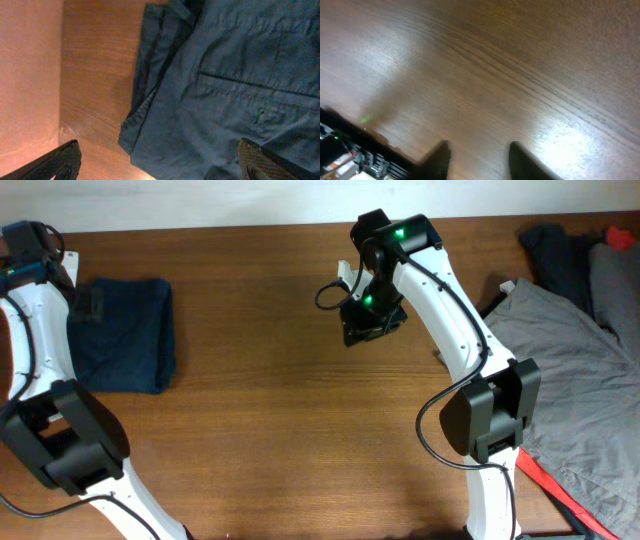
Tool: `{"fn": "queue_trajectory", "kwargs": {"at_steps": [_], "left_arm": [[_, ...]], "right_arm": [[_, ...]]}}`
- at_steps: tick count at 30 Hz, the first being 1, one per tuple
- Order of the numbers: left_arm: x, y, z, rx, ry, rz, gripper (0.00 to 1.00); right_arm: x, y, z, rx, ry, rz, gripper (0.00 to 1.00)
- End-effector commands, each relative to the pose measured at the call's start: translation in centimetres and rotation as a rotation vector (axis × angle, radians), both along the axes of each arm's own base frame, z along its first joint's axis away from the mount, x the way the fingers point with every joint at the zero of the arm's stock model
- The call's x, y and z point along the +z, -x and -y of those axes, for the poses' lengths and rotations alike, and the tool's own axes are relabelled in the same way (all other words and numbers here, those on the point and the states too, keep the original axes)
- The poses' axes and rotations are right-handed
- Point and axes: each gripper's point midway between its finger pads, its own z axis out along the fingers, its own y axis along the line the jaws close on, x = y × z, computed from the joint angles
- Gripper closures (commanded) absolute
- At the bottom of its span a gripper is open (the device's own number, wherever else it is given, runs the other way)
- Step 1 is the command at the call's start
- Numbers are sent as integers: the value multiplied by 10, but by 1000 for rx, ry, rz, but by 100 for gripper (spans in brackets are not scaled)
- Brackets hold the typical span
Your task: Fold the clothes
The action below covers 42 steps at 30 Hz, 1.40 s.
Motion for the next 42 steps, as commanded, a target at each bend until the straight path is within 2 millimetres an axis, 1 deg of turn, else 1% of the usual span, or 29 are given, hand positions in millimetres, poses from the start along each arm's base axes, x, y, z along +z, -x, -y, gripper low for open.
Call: {"fn": "queue_trajectory", "kwargs": {"at_steps": [1,3,4,5,6,7,9,11,13,14,15,16,18,20,21,22,24,25,26,28,30,31,34,35,37,39,40,41,42], "left_arm": [[51,-15,30,-44,35,141,1],[45,-25,61,-112,152,165,1],[43,-33,89,-150,273,201,1],[43,-38,109,-158,357,229,1],[44,-41,119,-153,405,245,1],[44,-43,128,-144,444,256,1],[43,-43,146,-95,519,259,1],[36,-34,160,-94,552,206,1],[31,-25,166,-90,563,162,1],[27,-18,170,-84,572,129,1],[24,-11,172,-75,581,95,1],[21,-4,174,-67,588,68,1],[15,13,176,-41,607,-4,1],[12,25,179,-27,618,-51,1],[10,33,181,-16,627,-86,1],[10,36,182,-17,628,-99,1],[12,51,185,-21,635,-148,1],[14,55,186,-18,637,-157,1],[22,62,188,-18,637,-161,1],[40,72,190,-56,624,-144,1],[59,78,192,-70,614,-107,1],[67,82,193,-80,608,-90,1],[104,99,196,-120,578,-4,1],[113,104,198,-129,570,25,1],[139,125,206,-185,529,124,1],[148,144,211,-215,499,187,1],[150,152,212,-219,485,210,1],[151,164,213,-227,469,246,1],[151,172,215,-246,456,276,1]], "right_arm": [[2,-3,-1,8,1,23,31],[2,-9,-1,2,-6,42,19],[3,-15,2,-26,-10,55,11],[4,-23,8,-79,-14,61,7],[5,-30,14,-121,-18,69,6],[9,-37,21,-162,-25,84,2],[16,-53,39,-214,-36,120,1],[22,-70,59,-262,-49,168,1],[24,-83,74,-288,-45,207,1],[24,-89,86,-311,-26,229,1],[24,-94,101,-339,1,245,1],[25,-95,108,-360,13,247,1],[31,-91,119,-384,20,243,1],[40,-87,128,-427,51,252,1],[49,-83,137,-446,92,277,1],[57,-80,140,-449,109,298,1],[86,-71,141,-445,112,361,1],[94,-68,141,-447,106,378,1],[114,-61,142,-455,90,421,1],[140,-47,145,-462,75,470,1],[156,-34,146,-457,68,496,1],[160,-29,147,-457,70,502,1],[178,-7,157,-471,110,535,1],[181,-4,157,-471,108,541,1],[200,12,159,-465,94,593,1],[215,27,161,-455,84,640,1],[218,33,162,-453,84,651,1],[222,47,165,-459,92,666,1],[222,54,166,-460,94,669,1]]}}
